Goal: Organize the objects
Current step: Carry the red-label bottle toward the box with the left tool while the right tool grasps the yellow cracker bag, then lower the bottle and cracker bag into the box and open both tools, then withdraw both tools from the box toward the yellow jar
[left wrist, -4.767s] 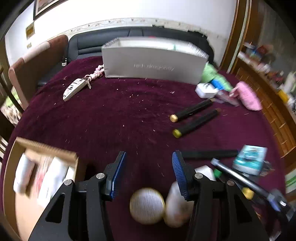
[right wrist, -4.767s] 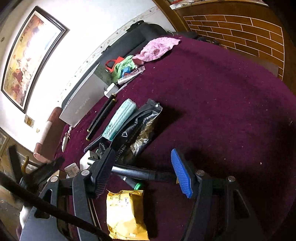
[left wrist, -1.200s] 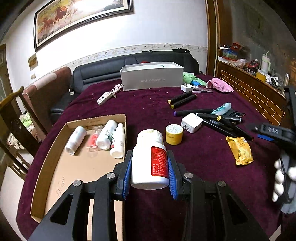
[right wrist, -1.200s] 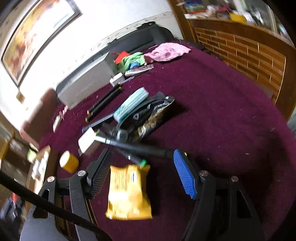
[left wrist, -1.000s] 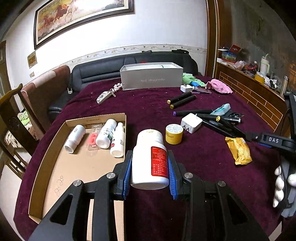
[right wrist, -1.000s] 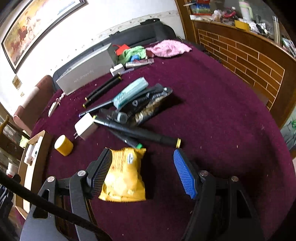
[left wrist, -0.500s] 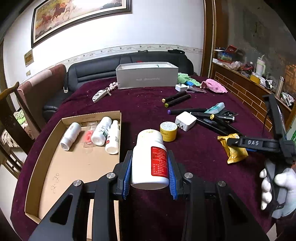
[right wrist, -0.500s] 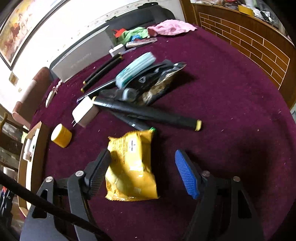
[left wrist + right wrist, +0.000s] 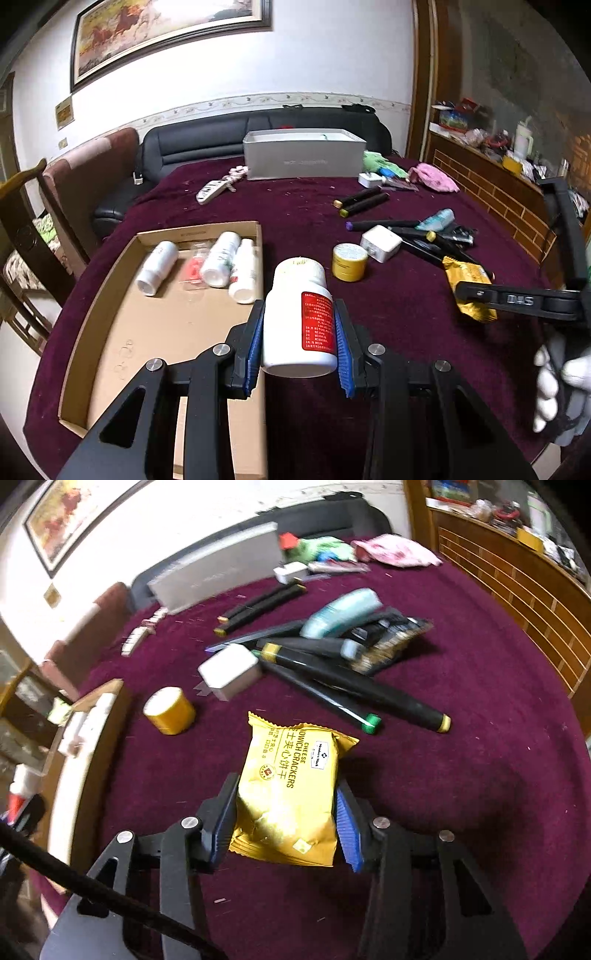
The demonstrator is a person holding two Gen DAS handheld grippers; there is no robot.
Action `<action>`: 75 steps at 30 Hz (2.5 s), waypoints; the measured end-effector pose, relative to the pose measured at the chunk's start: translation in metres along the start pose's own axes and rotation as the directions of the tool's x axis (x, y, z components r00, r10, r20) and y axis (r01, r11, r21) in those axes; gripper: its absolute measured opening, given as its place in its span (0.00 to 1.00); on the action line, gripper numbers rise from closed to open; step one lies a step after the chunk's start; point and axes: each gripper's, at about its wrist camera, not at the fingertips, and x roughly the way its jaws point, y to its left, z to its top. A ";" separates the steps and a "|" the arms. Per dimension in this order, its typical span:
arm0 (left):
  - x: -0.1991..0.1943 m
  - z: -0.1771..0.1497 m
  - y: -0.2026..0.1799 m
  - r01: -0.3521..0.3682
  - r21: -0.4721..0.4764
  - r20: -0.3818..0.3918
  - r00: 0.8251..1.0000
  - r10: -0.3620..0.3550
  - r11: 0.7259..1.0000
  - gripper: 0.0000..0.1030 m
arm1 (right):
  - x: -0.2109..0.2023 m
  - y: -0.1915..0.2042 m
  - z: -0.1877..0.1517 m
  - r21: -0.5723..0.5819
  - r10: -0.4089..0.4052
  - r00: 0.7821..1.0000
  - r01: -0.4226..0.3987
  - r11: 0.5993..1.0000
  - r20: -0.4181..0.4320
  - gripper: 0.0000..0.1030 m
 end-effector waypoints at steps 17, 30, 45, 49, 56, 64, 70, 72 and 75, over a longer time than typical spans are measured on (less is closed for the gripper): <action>0.071 0.011 0.148 -0.134 -0.100 -0.152 0.981 0.118 0.986 0.29 | 0.067 0.194 0.016 -0.075 0.323 0.916 -0.349 0.934 -0.238 0.46; 0.091 0.008 0.179 -0.012 -0.243 -0.224 0.974 -0.044 0.970 0.30 | 0.115 0.236 0.003 -0.107 0.257 0.920 -0.299 0.948 -0.296 0.48; 0.035 0.010 0.173 -0.035 -0.268 -0.072 0.997 0.016 0.963 0.42 | 0.076 0.223 0.009 -0.142 0.266 0.953 -0.287 0.947 -0.147 0.51; 0.007 0.011 0.141 -0.096 -0.179 0.001 0.995 0.098 0.979 0.44 | 0.018 0.203 0.006 -0.223 0.204 0.975 -0.180 0.958 0.092 0.51; -0.014 0.018 0.076 -0.139 -0.067 0.069 0.987 0.144 0.988 0.51 | -0.061 0.138 -0.008 -0.139 0.067 0.866 0.002 0.990 0.495 0.85; -0.004 0.021 0.007 -0.132 0.053 0.024 0.991 0.131 0.990 0.51 | -0.038 0.045 0.004 0.068 0.021 0.938 -0.047 0.997 0.347 0.85; 0.011 0.022 -0.029 -0.125 0.112 -0.016 0.992 0.127 0.986 0.51 | -0.039 -0.008 -0.001 0.128 -0.003 0.949 -0.040 0.991 0.315 0.85; 0.018 0.023 -0.041 -0.116 0.131 -0.031 0.992 0.121 0.985 0.51 | -0.038 -0.022 0.000 0.151 -0.006 0.951 -0.043 0.988 0.308 0.85; 0.026 0.021 -0.051 -0.108 0.149 -0.053 0.992 0.117 0.983 0.51 | -0.036 -0.037 0.002 0.174 -0.015 0.953 -0.039 0.984 0.302 0.85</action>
